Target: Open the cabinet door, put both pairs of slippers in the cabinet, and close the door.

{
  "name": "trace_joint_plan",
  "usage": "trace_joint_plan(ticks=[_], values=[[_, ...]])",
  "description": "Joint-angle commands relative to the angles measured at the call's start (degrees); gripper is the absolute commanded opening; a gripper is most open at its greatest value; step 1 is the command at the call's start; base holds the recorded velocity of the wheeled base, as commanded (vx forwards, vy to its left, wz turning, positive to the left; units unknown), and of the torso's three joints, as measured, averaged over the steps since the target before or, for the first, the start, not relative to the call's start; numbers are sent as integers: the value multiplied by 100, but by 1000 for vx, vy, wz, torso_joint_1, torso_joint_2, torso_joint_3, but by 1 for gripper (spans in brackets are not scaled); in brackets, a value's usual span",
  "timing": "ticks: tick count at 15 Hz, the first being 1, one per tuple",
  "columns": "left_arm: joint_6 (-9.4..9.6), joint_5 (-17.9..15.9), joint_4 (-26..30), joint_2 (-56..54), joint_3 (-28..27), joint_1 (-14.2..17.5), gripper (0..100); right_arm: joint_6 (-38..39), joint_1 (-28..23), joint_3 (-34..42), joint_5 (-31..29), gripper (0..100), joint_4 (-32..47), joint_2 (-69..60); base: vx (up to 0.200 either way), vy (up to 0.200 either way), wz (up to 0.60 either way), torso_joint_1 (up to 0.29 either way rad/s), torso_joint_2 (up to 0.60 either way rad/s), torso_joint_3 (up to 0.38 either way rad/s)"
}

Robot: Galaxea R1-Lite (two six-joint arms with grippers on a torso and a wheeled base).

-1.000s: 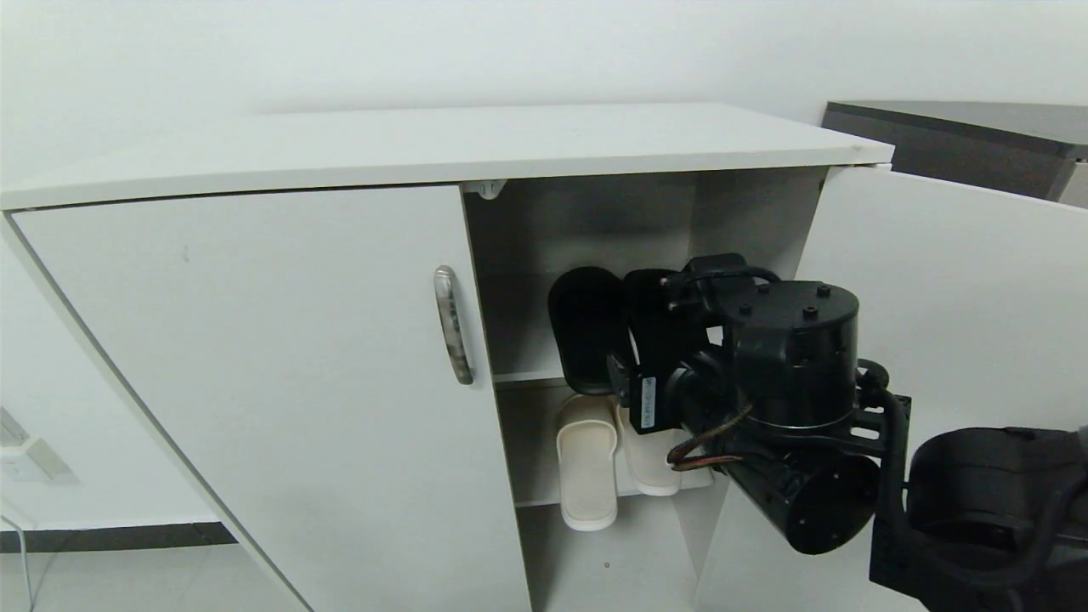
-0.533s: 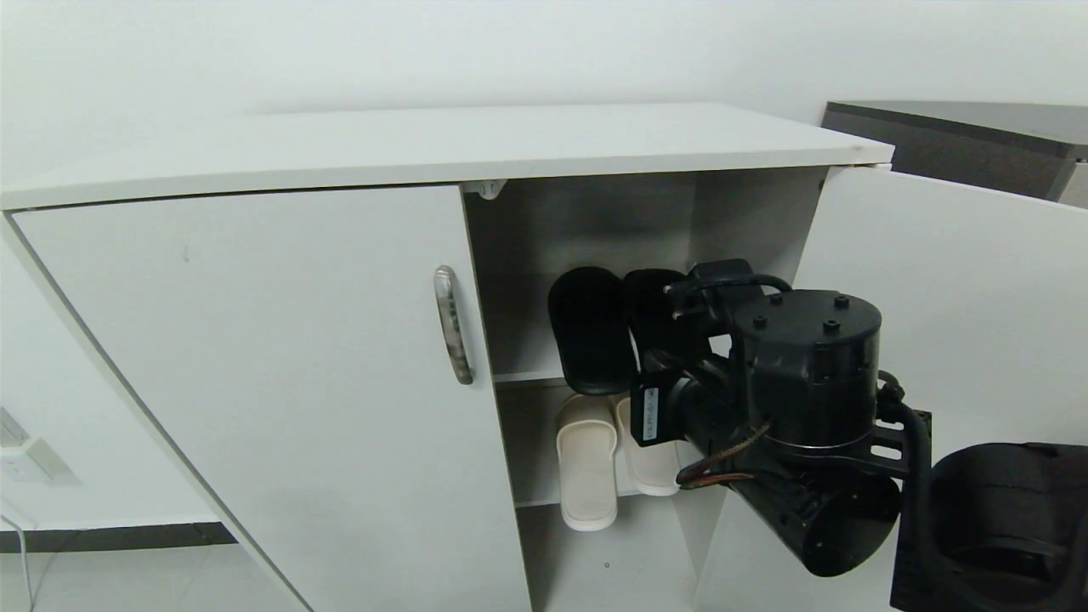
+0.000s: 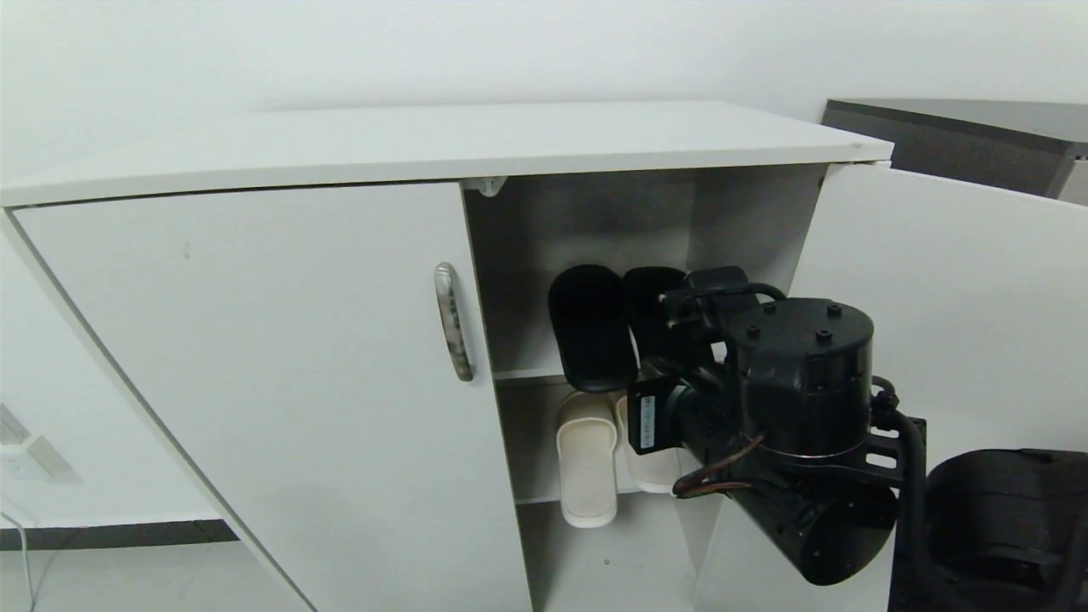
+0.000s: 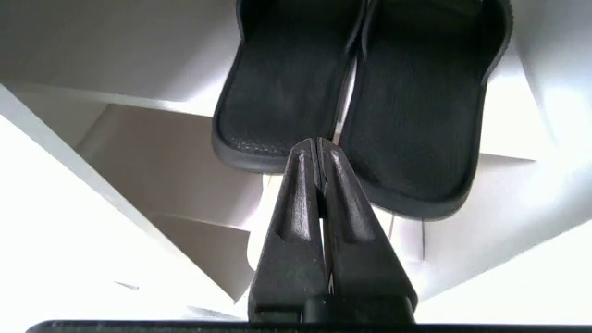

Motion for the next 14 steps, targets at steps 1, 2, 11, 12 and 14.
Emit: trace_joint_plan(ticks=[1,2,11,12,14], values=[[-1,-2,-1,6,0,1,0,1,31,12,-1,0,-9,33,-200,0,0,17,2,-7],[-1,-2,-1,6,0,1,0,1,31,12,-1,0,0,33,-200,0,0,2,7,7],[-10,-2,-1,6,0,1,0,1,31,82,34,0,-9,33,-200,0,0,2,2,2],[-10,-2,-1,6,0,1,0,1,39,91,52,0,-9,42,-200,0,0,2,2,-2],[-10,-2,-1,6,0,1,0,1,39,109,52,0,-9,42,-200,0,0,0,5,-2]])
